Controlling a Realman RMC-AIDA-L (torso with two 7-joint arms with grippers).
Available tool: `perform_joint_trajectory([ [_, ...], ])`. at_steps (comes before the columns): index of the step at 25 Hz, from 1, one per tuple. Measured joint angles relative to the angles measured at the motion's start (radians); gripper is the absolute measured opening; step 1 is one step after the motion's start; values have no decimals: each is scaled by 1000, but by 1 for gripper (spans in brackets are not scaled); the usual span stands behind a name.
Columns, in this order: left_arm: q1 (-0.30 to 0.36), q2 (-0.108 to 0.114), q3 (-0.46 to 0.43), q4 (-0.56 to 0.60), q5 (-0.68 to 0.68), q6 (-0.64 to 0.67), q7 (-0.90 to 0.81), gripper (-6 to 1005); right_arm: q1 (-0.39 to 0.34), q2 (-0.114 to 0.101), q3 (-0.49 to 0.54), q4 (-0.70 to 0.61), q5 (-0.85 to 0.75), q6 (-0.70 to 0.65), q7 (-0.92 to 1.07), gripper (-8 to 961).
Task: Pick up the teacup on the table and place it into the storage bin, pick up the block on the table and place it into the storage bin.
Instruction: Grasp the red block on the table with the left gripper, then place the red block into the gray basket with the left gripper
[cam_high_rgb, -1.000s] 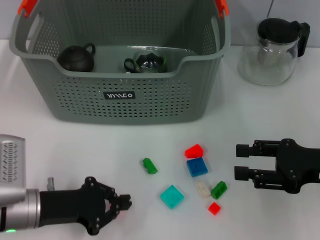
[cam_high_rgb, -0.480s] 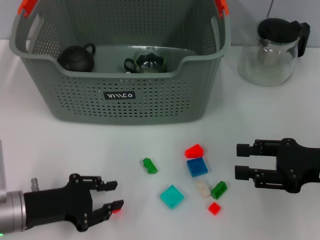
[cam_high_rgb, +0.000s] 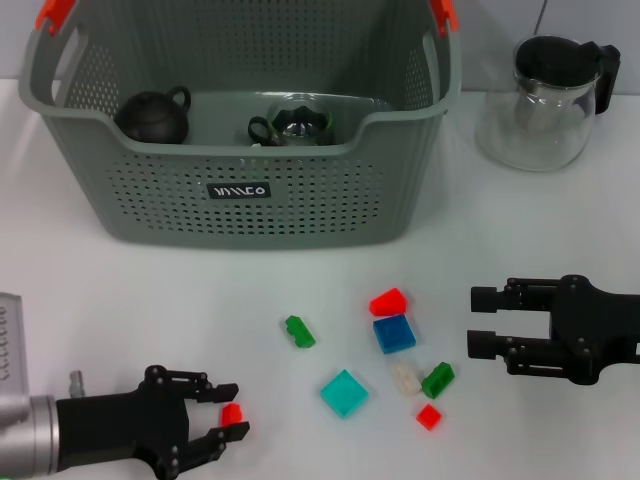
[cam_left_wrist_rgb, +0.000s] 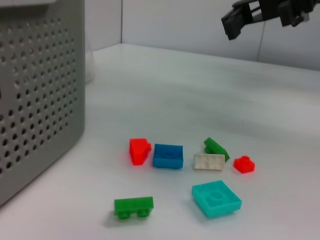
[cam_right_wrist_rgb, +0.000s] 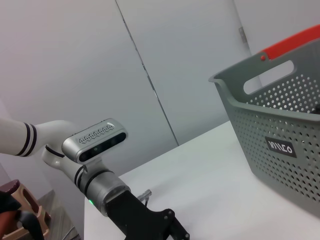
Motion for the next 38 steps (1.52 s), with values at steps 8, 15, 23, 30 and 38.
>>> perform_joint_trajectory([
  [8,-5,-2,6,-17,1,-39,1,400,-1,0,0,0,-1,0,0,654],
  [15,-7,-2,6,-17,1,-49,2,397,2,0,0,0,-1,0,0,654],
  [23,-8,-1,6,-10,1,-41,-3,201,3,0,0,0,-1,0,0,654],
  [30,-14,9,-54,64,-31,140,-49,200,1,0,0,0,2,-2,0,654],
  [38,-132,54,-171,110,-327,393,-336,201,3,3,0,0,1,-4,1,652],
])
